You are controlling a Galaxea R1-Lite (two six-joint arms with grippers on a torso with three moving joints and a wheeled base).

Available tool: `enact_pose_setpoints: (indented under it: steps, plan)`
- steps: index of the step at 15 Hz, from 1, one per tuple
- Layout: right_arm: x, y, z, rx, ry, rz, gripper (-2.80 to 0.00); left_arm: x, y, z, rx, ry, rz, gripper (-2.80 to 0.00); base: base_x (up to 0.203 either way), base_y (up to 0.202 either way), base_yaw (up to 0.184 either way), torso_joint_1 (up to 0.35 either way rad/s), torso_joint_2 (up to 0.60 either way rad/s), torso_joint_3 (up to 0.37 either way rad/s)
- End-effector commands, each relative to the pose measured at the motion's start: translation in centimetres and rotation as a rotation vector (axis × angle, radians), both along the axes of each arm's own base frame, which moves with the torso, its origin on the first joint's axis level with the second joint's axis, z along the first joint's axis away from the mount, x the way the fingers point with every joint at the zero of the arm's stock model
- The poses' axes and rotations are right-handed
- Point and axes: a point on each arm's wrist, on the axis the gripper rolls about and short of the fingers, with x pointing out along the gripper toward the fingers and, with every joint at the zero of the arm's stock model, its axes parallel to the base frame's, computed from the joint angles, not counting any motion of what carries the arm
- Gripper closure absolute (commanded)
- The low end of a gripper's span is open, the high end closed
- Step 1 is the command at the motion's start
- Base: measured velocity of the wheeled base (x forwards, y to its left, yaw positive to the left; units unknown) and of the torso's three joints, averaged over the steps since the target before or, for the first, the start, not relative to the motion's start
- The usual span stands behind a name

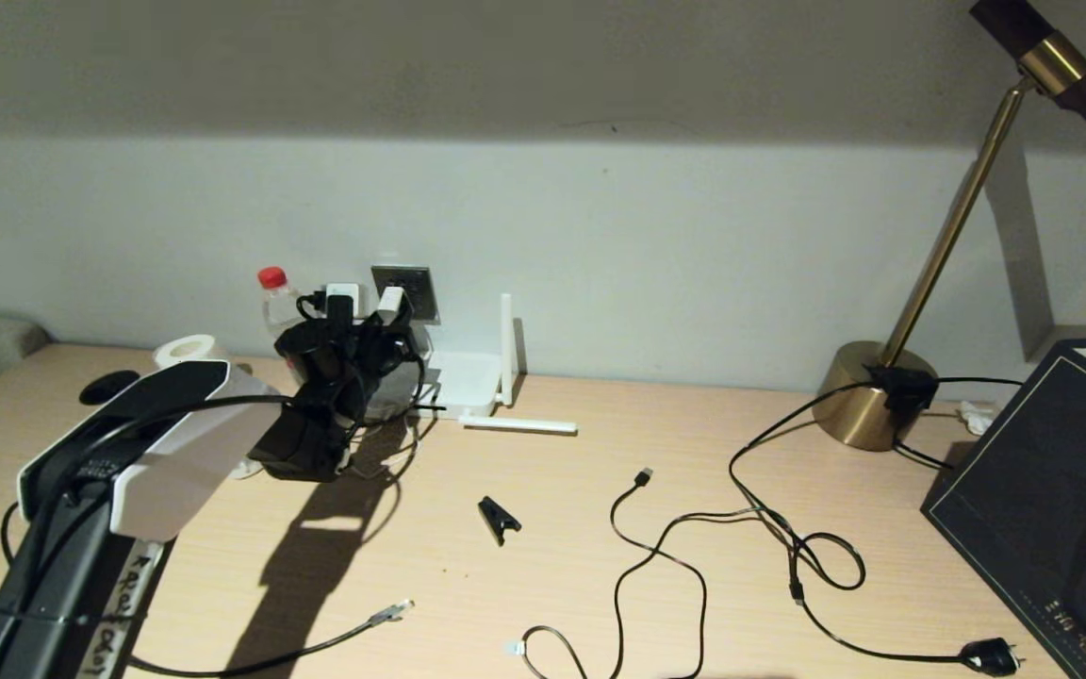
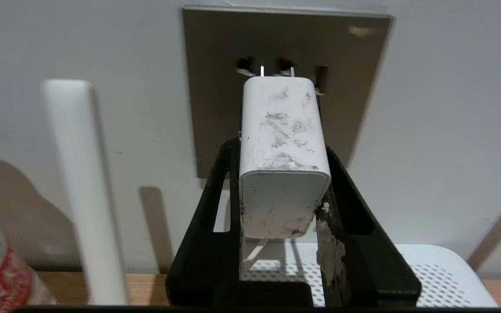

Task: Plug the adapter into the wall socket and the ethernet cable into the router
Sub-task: Plug plug into socket

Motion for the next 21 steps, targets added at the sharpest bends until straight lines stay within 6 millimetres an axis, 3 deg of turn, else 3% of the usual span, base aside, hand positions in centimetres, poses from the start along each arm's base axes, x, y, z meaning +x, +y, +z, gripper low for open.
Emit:
enact_pose_setpoints:
  steps: [1, 10, 21]
  plan:
    - [0.3, 0.0, -1.0, -0.001, 0.036, 0.001, 0.0, -0.3, -0.1, 0.2, -0.002, -0.008, 0.003, 0.0, 0.0, 0.0, 0.0, 0.0, 0.0, 0.0]
    - [0.3, 0.0, -1.0, -0.001, 0.036, 0.001, 0.0, -1.1, -1.4, 0.0, 0.0, 0.01, -0.021, 0.0, 0.0, 0.0, 0.0, 0.0, 0.0, 0.0]
    - [0.3, 0.0, -1.0, -0.001, 0.036, 0.001, 0.0, -1.2, -1.0, 0.3, -0.004, 0.005, -0.009, 0.0, 0.0, 0.0, 0.0, 0.0, 0.0, 0.0]
